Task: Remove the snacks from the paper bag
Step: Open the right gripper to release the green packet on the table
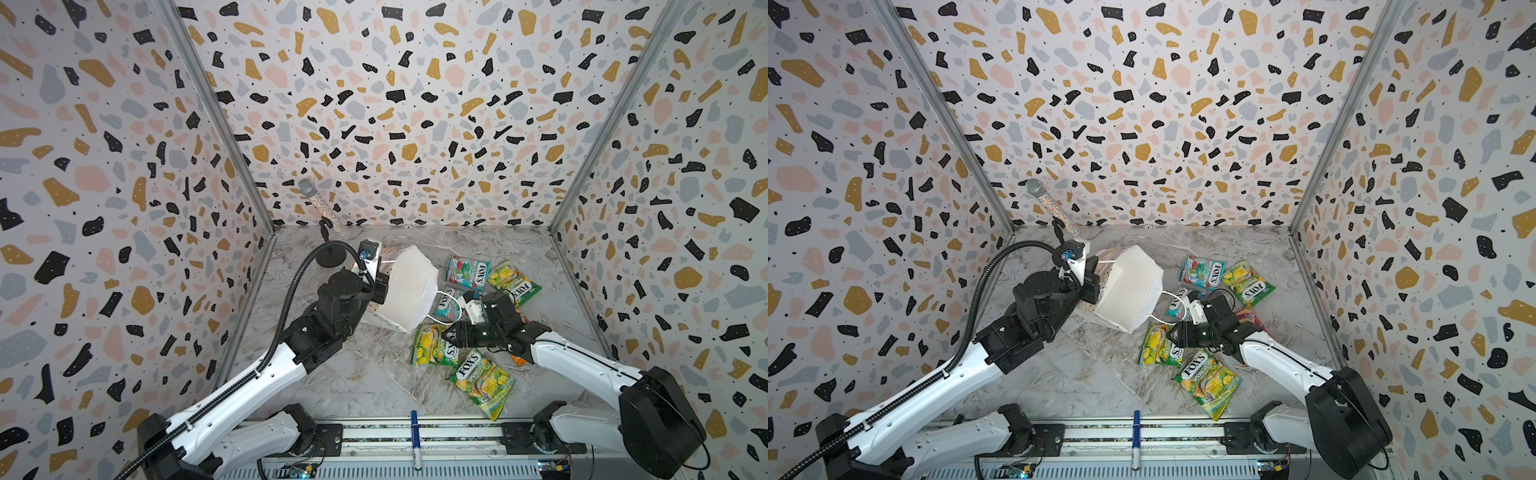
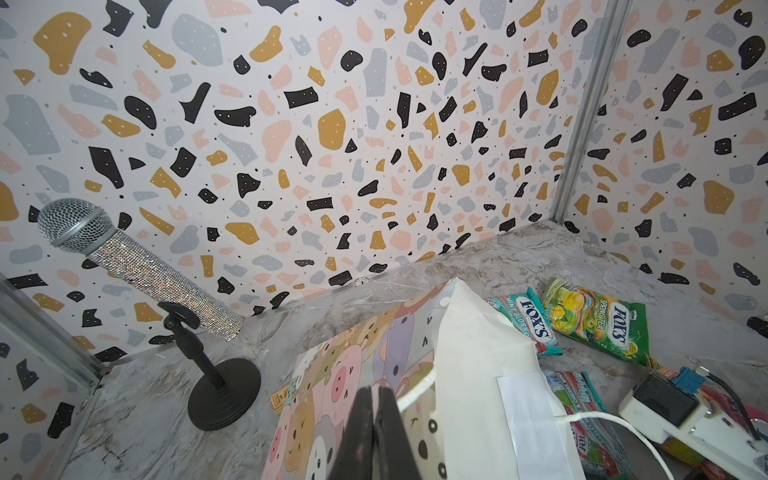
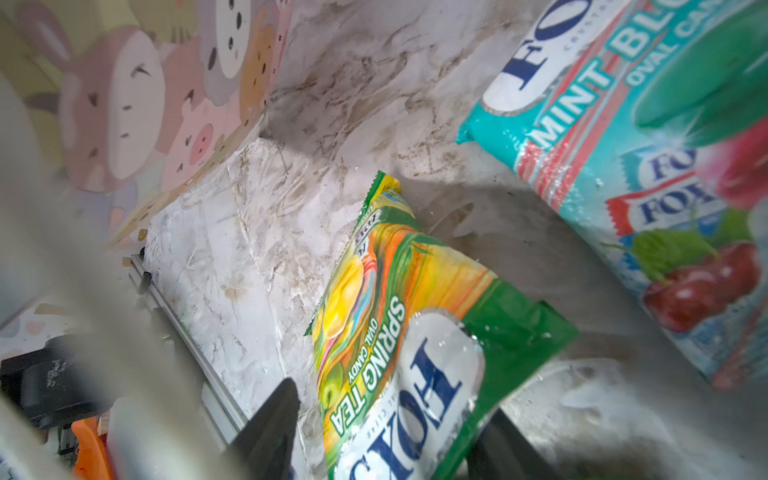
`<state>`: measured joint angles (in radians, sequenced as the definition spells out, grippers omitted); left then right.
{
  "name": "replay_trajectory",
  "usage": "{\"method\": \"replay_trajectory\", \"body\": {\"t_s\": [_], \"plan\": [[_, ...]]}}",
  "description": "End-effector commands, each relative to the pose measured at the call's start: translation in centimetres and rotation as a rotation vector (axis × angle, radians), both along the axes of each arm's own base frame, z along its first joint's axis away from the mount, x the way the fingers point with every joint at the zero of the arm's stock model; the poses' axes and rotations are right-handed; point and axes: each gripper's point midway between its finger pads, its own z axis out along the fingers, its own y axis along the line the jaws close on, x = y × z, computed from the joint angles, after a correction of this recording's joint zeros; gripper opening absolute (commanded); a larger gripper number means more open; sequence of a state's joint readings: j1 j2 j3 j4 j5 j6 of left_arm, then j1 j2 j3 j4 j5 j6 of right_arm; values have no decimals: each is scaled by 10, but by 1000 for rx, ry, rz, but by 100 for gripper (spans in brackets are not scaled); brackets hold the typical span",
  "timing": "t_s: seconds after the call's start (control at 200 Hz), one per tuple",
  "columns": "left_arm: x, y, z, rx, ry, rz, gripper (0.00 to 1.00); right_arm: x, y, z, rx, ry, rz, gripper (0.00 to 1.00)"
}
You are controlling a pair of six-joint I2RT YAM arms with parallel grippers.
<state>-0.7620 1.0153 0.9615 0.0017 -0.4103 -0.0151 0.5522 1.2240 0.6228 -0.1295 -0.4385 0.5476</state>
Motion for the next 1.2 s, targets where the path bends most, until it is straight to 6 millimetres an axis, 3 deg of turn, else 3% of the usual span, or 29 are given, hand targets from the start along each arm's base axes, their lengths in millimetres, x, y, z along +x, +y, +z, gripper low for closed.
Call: {"method": "replay_trajectory", "body": {"t_s": [0.0,0.2,0.511,0.596,0.946,1.081,1.191], "plan": [[-1,5,14,-44,-43,17,0,6,-8,15,-56,-67,-17,66],[-1,6,14,-47,-44,19,0,16,-31,25,-118,-118,-115,68],[-2,5,14,-49,-44,16,0,32,-91,29,-239,-123,-364,67],[-1,5,14,-48,-44,16,0,34,-95,37,-223,-145,-385,67],[-1,5,13,-45,-41,18,0,24,-58,121,129,-327,-264,65],[-1,5,13,-46,-41,16,0,23,-40,129,212,-315,-187,63],[-1,4,13,-48,-41,15,0,26,-25,124,257,-267,-134,61]]}}
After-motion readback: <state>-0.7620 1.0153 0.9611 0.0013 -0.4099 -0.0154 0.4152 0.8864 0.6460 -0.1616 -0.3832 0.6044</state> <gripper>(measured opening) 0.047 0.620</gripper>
